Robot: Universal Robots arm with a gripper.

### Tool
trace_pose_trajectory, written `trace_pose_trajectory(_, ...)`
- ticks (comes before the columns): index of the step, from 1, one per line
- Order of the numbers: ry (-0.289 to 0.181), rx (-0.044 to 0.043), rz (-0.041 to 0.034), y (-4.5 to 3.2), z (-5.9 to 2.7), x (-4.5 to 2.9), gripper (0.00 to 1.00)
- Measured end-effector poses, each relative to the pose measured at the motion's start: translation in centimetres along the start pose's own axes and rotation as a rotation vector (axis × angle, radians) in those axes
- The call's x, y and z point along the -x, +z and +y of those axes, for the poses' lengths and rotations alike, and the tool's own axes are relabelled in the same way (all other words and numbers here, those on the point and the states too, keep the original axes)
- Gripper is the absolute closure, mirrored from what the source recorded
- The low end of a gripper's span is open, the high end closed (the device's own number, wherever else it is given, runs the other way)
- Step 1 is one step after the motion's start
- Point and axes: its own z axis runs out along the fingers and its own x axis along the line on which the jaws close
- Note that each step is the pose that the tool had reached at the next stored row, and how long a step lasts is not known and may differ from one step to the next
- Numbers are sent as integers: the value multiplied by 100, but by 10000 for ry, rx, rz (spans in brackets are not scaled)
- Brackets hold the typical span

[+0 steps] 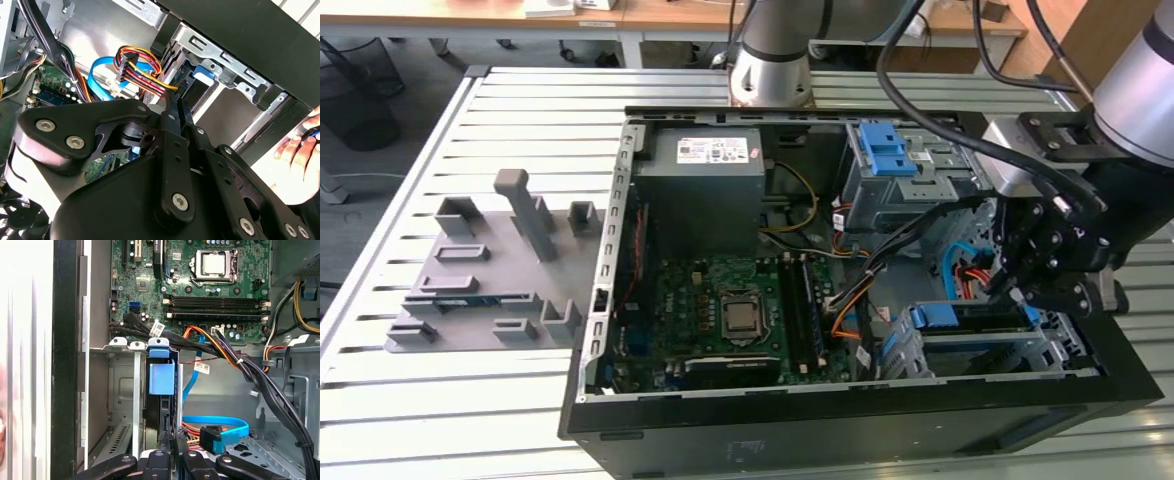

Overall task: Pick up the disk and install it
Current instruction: 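Insert the first disk wire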

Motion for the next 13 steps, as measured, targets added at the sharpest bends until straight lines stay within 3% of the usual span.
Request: trace_pose_trajectory(13, 65, 0, -2, 24, 0, -6, 84)
